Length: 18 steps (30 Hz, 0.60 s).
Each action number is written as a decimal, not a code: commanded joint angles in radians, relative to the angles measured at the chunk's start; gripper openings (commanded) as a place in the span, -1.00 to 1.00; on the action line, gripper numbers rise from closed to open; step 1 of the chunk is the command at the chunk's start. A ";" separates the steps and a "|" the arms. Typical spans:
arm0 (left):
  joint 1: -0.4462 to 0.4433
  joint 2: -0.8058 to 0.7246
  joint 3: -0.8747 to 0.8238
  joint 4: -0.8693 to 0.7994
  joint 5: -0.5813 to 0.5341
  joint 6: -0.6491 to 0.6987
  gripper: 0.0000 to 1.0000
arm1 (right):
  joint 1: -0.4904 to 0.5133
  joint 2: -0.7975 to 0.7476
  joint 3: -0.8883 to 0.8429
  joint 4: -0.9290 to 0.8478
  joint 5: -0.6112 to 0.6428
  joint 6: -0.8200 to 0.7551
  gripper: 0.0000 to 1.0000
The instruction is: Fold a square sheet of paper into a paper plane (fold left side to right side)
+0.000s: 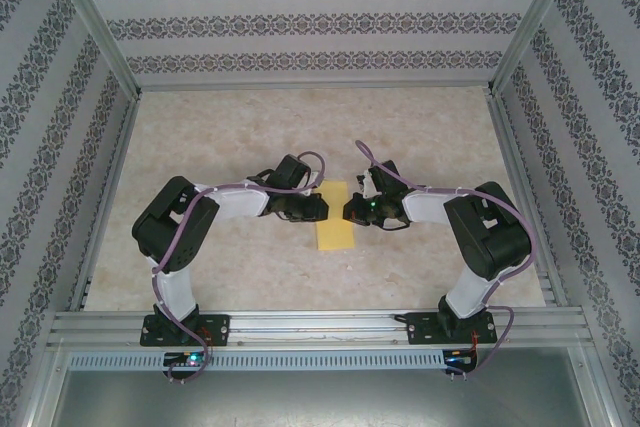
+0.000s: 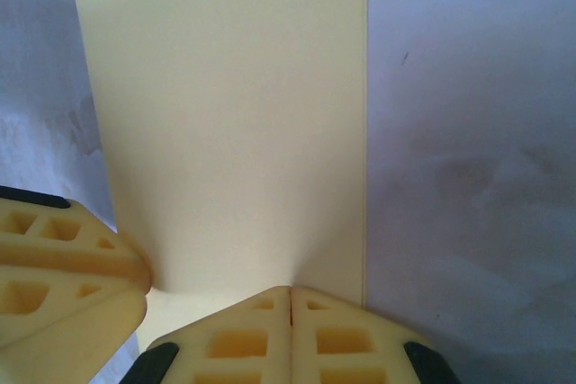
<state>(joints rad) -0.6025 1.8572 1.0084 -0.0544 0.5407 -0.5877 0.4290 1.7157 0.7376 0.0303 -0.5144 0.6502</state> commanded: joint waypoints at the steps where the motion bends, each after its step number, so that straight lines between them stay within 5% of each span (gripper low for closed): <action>1: 0.002 0.017 -0.033 0.004 -0.050 -0.008 -0.73 | 0.007 0.050 -0.029 -0.142 0.131 -0.030 -1.00; 18: 0.066 -0.115 -0.120 -0.020 -0.065 0.042 -0.82 | 0.007 0.044 -0.022 -0.156 0.129 -0.040 -1.00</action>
<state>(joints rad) -0.5465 1.7889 0.8936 -0.0387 0.4904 -0.5785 0.4301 1.7157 0.7444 0.0147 -0.5098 0.6281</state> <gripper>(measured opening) 0.093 0.043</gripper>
